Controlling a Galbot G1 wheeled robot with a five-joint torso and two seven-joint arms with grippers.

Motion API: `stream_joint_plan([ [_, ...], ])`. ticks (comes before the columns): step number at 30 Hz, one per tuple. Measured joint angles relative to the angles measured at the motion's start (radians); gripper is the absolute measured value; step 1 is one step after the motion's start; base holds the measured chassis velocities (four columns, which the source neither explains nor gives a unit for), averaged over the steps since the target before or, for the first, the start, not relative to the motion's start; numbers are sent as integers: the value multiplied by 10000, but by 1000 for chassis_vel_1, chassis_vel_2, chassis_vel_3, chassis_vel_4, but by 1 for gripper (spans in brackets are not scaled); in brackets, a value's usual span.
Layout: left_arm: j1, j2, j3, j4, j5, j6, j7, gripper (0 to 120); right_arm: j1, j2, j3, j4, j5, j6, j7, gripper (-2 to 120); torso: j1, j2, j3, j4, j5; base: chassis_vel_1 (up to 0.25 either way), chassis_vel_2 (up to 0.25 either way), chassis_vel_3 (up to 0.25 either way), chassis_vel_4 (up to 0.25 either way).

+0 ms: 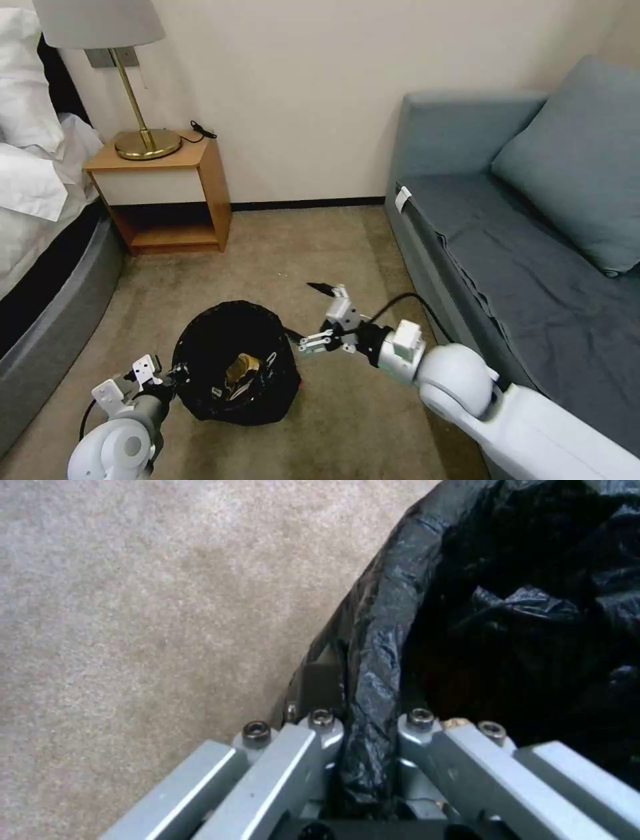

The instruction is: Pick up the trash bin, then pick up the garbage on the floor and place it into the trash bin.

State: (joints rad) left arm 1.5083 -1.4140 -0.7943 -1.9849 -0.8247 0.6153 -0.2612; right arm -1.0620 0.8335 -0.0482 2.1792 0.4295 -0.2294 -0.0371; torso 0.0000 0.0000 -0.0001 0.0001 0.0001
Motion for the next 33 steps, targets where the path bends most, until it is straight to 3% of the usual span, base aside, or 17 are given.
stream_joint_plan([
  [4,-41,89,32,112,122,-44,161,19,-1859,157,1520,498,-737,90,48,100,-1,0,0,-2,3,0,0,0,0],
  [10,-23,122,90,225,535,-209,529,35,-3552,509,2955,862,-1668,359,-141,100,0,0,0,-3,0,0,0,0,0],
  [13,113,132,104,216,1422,-737,1336,52,-4571,796,3806,1256,-1900,369,-33,100,0,0,-1,-2,0,0,0,0,0],
  [15,129,132,103,205,1524,-800,1429,53,-4654,815,3879,1289,-1929,373,-24,100,-1,0,-1,-2,-1,0,0,0,0],
  [18,376,112,46,-122,2795,-1495,2337,70,-5416,1080,4526,1546,-2084,423,-2,100,0,0,0,-1,0,0,0,0,0],
  [19,376,112,46,-122,2795,-1495,2337,70,-5416,1080,4526,1546,-2084,423,-2,100,0,0,0,-1,0,0,0,0,0],
  [22,666,30,-36,-548,3720,-2475,3007,84,-6018,1471,5123,1780,-2156,522,-36,100,-1,0,-1,-1,0,0,0,0,0],
  [23,666,30,-36,-548,3720,-2475,3007,84,-6018,1471,5123,1780,-2156,522,-36,100,-1,0,-1,-1,0,0,0,0,0],
  [26,1006,-144,5,-1145,4394,-3341,3364,96,-6477,2060,5491,1969,-2337,528,186,100,-1,0,0,-1,1,0,0,0,0],
  [27,1168,-245,45,-1323,4827,-3747,3498,98,-6665,2377,5563,2050,-2470,511,376,100,-1,0,0,0,0,0,0,0,0],
  [28,1168,-245,45,-1323,4827,-3747,3498,98,-6665,2377,5563,2050,-2470,511,376,100,-1,0,0,0,0,0,0,0,0],
  [31,1849,-569,321,-1897,5527,-4535,3678,100,-7247,3438,5594,2195,-2948,579,770,100,-1,1,-1,-1,-1,0,0,0,0],
  [33,2030,-656,409,-2020,5688,-4694,3681,100,-7351,3652,5584,2205,-3076,662,806,100,-1,1,0,-3,0,0,0,0,0],
])
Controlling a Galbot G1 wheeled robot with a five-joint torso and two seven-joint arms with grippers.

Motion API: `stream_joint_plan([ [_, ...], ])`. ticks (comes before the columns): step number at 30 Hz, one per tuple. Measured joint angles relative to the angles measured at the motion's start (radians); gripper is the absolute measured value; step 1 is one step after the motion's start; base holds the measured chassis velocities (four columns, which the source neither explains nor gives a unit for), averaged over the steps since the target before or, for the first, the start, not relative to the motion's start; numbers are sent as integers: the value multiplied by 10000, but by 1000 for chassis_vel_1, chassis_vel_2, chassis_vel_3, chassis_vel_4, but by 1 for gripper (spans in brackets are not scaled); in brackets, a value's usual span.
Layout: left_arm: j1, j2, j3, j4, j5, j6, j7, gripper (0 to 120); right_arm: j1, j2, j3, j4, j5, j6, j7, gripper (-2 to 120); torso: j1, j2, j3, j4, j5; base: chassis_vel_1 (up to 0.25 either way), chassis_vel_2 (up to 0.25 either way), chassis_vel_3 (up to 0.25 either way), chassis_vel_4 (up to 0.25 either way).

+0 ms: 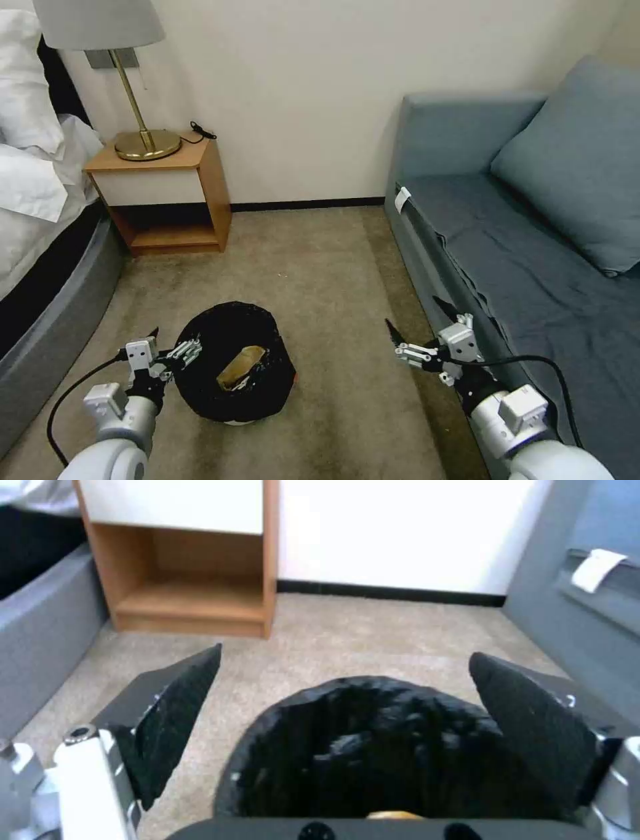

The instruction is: Pick up the trash bin, then pick up the garbage on the floor and place it into the trash bin.

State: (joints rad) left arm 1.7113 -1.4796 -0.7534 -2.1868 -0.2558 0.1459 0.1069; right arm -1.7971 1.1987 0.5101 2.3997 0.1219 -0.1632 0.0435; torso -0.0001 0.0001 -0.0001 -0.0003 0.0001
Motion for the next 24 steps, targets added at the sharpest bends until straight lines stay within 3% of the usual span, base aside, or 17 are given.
stream_joint_plan([
  [4,954,-322,337,-394,695,-885,278,100,-338,830,-138,11,-690,411,153,100,-1,0,0,2,-2,0,0,0,0],
  [6,1050,-343,381,-434,735,-965,291,100,-355,892,-156,11,-739,438,165,100,0,0,0,3,-1,0,0,0,0],
  [8,1372,-428,652,-592,871,-1271,317,100,-397,1086,-214,11,-863,537,193,100,0,0,0,3,-1,0,0,0,0],
  [9,1617,-492,1063,-761,1076,-1612,199,100,-374,1298,-258,-67,-1000,645,224,100,0,0,0,3,-1,0,0,0,0],
  [10,1617,-492,1063,-761,1076,-1612,199,100,-374,1298,-258,-67,-1000,645,224,100,0,0,0,3,-1,0,0,0,0],
  [14,1702,-508,1812,-925,1328,-1850,-464,100,-83,1739,-322,-454,-1234,728,331,100,0,0,0,3,-1,0,0,0,0],
  [16,1686,-496,1907,-954,1364,-1859,-584,100,-40,1792,-325,-502,-1244,737,339,100,0,0,1,3,0,0,0,0,0],
  [19,1625,-429,2458,-1181,1398,-1841,-1382,100,98,2085,-288,-657,-1322,769,356,100,1,0,1,2,0,0,0,0,0],
  [24,1625,-397,2785,-1214,1676,-2006,-1773,100,127,2329,-261,-717,-1440,854,348,100,1,0,1,2,0,0,0,0,0],
])
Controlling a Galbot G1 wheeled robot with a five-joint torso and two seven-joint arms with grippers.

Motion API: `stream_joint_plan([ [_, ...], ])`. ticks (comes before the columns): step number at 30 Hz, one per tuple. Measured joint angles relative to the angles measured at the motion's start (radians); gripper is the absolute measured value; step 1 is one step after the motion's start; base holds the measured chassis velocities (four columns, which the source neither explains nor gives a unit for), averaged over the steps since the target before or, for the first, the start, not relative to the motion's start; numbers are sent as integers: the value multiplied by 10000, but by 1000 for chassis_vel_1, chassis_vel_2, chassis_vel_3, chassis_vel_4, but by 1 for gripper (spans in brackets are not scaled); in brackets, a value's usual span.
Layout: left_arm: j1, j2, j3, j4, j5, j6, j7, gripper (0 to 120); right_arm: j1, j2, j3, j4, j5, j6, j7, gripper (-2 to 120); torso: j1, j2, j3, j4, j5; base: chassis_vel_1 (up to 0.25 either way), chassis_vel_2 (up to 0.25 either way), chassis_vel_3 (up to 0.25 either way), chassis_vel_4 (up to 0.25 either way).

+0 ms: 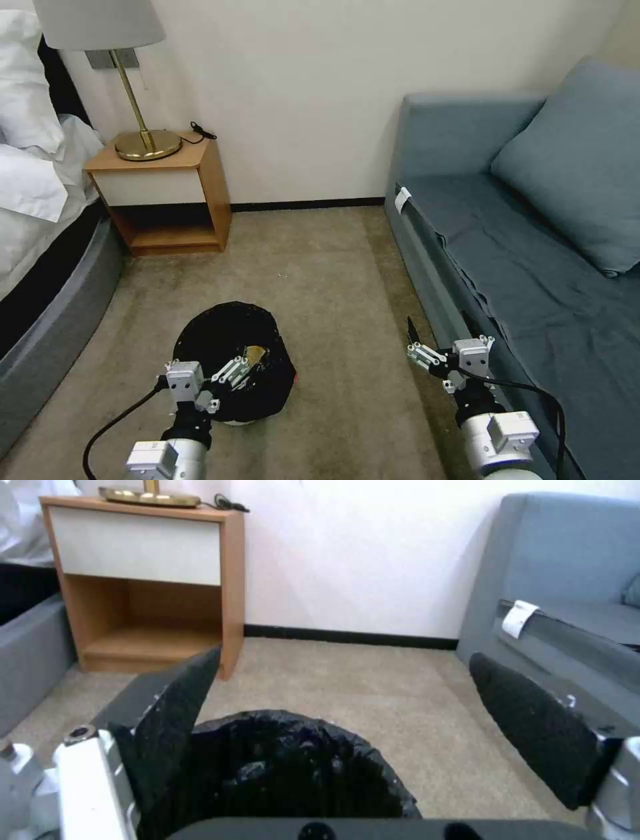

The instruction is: Pick up the trash bin, then pick up the garbage on the floor and place it into the trash bin.

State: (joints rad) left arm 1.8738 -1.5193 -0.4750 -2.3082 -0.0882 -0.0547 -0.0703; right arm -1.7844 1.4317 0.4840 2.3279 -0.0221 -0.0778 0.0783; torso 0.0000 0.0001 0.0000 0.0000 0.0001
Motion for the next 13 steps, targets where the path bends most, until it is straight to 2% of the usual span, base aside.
stream_joint_plan([
  [6,60,44,284,32,142,-197,-178,100,-6,84,9,-22,-27,113,-70,100,0,0,1,0,-1,0,0,0,0],
  [13,81,102,312,28,158,-285,-262,100,-8,122,44,-24,-30,140,-165,100,0,0,0,0,-1,0,0,0,0],
])
